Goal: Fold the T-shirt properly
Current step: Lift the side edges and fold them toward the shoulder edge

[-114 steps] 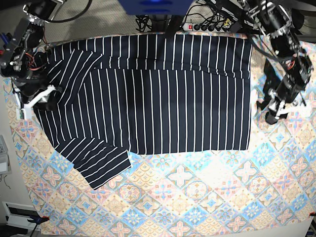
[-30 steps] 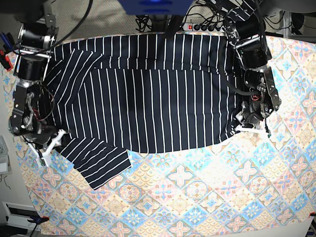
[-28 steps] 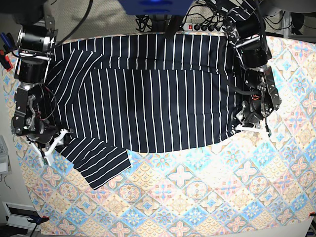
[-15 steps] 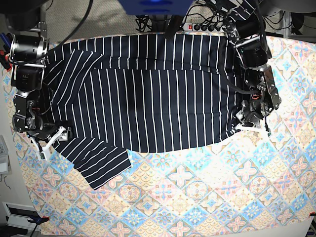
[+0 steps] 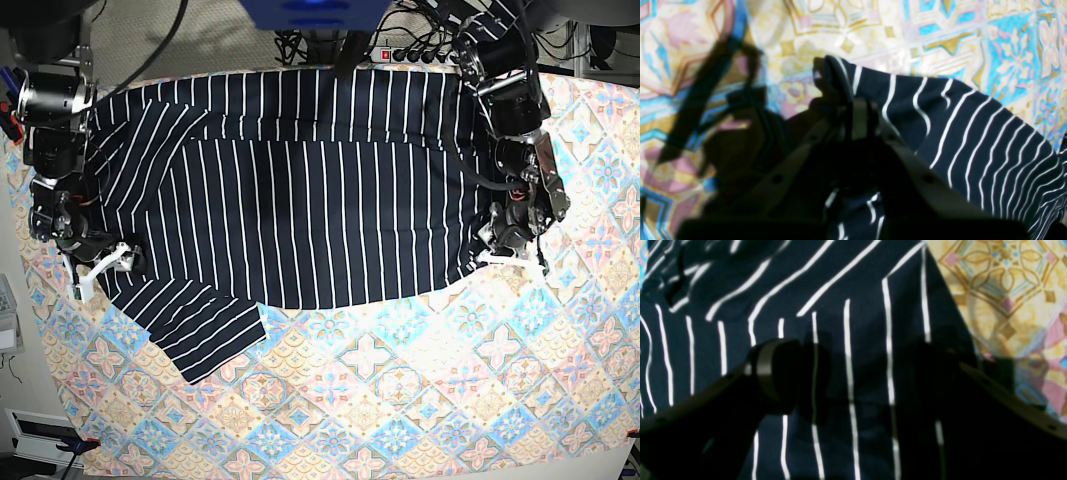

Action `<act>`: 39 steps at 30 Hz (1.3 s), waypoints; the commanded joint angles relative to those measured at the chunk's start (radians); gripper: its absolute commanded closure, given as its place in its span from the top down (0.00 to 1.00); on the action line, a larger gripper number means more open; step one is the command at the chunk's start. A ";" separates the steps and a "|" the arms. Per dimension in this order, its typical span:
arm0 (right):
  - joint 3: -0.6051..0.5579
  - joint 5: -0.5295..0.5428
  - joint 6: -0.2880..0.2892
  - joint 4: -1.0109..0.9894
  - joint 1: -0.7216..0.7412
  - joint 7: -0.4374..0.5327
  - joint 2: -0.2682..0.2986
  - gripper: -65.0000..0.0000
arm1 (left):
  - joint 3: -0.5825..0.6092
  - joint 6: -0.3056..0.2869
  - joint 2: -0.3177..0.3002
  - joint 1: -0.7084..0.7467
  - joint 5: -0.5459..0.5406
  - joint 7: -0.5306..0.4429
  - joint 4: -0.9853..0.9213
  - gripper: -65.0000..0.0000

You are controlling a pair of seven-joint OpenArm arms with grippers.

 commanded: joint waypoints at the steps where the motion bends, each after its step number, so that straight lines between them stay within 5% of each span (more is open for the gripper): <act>1: 0.000 -0.006 -0.004 -0.003 0.016 0.004 0.013 0.80 | -0.002 -0.005 -0.013 -0.018 -0.008 -0.009 0.036 0.00; 16: 0.002 -0.006 -0.007 0.060 0.016 0.023 0.015 0.80 | -0.002 -0.005 -0.036 0.055 -0.135 -0.009 0.098 0.00; 20: 0.002 -0.106 -0.007 0.032 0.016 0.017 -0.016 0.78 | -0.002 -0.005 -0.036 0.057 -0.138 -0.009 0.098 0.00; 24: 0.008 -0.236 -0.005 0.023 0.016 0.017 -0.060 0.56 | -0.002 -0.005 -0.036 0.057 -0.138 -0.009 0.098 0.00; 31: 0.011 -0.246 -0.007 0.029 0.016 0.017 -0.066 0.00 | 0.000 -0.005 -0.035 0.057 -0.138 -0.009 0.099 0.00; 39: 0.045 -0.244 -0.002 0.127 -0.046 -0.008 -0.059 0.00 | 0.000 -0.005 -0.035 0.057 -0.138 -0.009 0.099 0.00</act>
